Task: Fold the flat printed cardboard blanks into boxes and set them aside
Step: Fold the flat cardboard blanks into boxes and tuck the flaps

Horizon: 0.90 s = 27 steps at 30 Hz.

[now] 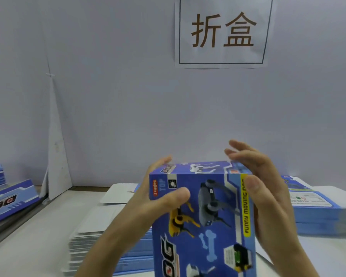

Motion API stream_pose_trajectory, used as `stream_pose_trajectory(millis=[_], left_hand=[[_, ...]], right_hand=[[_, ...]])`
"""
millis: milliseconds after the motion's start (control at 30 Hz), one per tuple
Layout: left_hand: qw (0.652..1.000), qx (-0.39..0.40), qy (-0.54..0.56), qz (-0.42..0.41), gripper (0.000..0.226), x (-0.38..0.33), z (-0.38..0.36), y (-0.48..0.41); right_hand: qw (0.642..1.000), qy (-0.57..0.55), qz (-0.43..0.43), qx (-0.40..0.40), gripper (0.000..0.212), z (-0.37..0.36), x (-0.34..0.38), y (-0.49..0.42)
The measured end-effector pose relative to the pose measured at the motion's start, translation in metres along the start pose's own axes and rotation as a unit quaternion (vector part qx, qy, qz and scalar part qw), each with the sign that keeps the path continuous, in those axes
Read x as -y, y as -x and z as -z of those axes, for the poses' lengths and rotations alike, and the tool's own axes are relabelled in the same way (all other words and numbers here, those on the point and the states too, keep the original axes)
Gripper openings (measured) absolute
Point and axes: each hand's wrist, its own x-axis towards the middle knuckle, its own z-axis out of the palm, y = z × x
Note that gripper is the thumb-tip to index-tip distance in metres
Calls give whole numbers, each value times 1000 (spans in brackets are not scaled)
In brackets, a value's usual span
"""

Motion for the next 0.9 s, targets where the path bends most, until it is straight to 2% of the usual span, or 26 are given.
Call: stream_pose_trajectory(millis=[33, 67, 133, 200, 433, 533, 600, 667, 767, 900], left_hand=[[1000, -5, -5, 19, 110, 5, 1, -4], [1000, -20, -9, 4, 116, 11, 4, -3], [999, -42, -21, -21, 114, 10, 2, -5], [999, -42, -18, -25, 111, 10, 3, -6], [1000, -18, -7, -16, 103, 15, 11, -6], [998, -25, 39, -34, 94, 13, 9, -8], [995, -47, 79, -46, 78, 13, 9, -8], [993, -56, 86, -55, 70, 9, 9, -7], [993, -85, 53, -65, 85, 6, 7, -6], [991, -102, 41, -70, 103, 6, 3, -4]], right_hand=[[1000, 1, -14, 17, 34, 4, -3, 2], [998, 3, -55, 28, 44, 3, -2, 3], [993, -7, -106, 54, 63, 6, -2, 4], [990, -17, -124, 61, 71, 7, -1, 4], [991, -20, -99, 86, 65, 6, 2, 4], [989, 14, -99, 106, 78, 8, 4, 3], [982, 48, -135, 125, 94, 12, 3, 2], [972, 85, -155, 152, 98, 14, -1, 0], [975, 78, -140, 156, 88, 16, -5, -1], [975, 31, -153, 158, 92, 20, -8, 0]])
